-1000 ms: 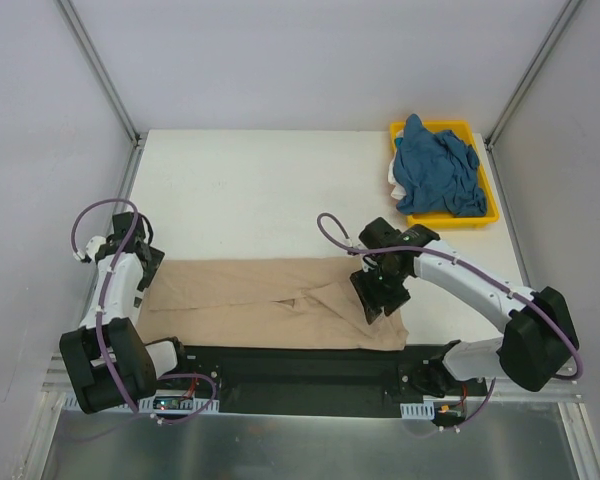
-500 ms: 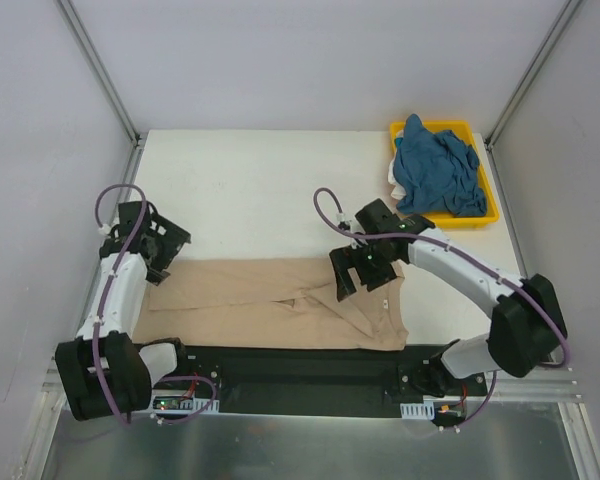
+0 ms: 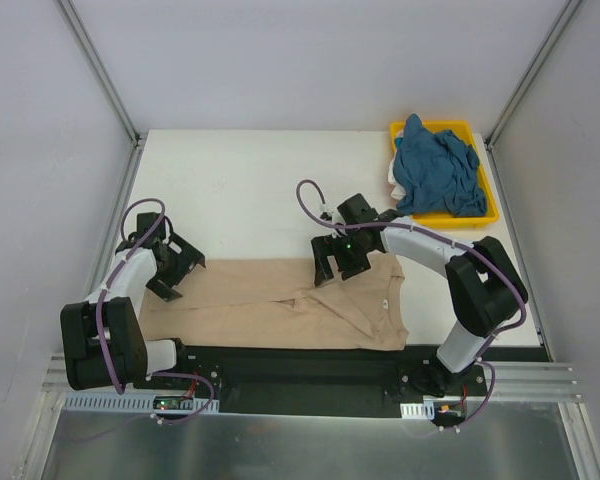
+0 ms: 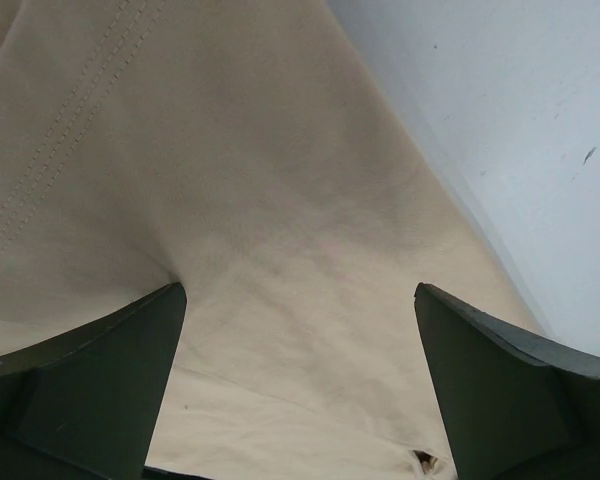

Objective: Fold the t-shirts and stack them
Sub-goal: Fold the other side of the tshirt into a rectangle

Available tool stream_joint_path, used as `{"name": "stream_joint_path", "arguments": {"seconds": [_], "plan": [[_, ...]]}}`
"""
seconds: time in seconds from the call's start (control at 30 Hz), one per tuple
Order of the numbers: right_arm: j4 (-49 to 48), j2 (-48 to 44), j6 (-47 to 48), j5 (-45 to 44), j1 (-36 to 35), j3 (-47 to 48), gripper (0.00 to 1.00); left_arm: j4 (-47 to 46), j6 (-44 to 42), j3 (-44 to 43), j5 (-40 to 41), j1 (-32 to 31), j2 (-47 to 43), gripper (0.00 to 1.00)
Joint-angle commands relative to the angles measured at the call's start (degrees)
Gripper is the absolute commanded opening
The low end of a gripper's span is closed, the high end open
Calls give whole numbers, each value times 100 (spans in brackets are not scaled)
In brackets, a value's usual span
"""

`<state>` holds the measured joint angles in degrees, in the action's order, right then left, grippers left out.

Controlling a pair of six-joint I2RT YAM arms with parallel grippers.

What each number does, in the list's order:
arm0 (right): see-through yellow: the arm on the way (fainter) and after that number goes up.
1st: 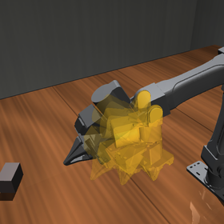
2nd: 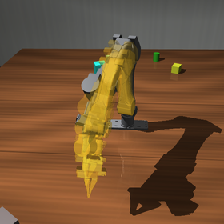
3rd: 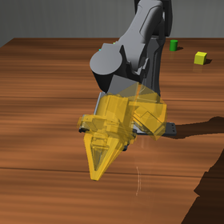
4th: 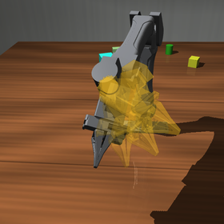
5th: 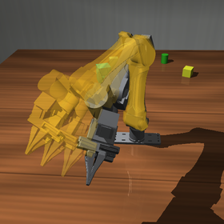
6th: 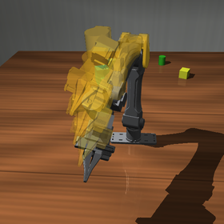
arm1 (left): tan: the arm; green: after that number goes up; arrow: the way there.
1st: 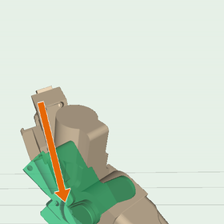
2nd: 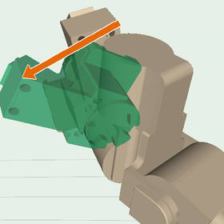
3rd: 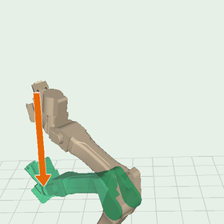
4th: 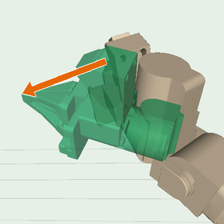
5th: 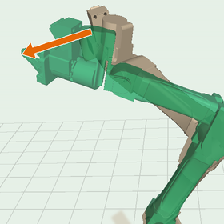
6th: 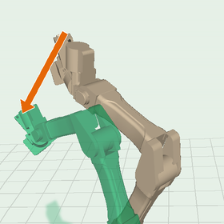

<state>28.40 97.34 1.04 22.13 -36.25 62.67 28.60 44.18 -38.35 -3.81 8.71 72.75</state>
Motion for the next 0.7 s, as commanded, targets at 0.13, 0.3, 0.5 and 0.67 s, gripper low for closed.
{"name": "stream_joint_path", "arguments": {"seconds": [0.13,0.3,0.5,0.67], "plan": [[-388,-286,98,416,-110,-493,97,-30,-138,91,258,25,-77,99],[-327,-242,81,-33,-110,-511,99,-21,-164,82,241,17,-103,99],[-493,-136,37,467,-128,-414,77,-30,-164,126,267,8,-165,99],[-520,-48,2,512,-146,-396,50,-30,-156,135,276,17,-174,99]]}}
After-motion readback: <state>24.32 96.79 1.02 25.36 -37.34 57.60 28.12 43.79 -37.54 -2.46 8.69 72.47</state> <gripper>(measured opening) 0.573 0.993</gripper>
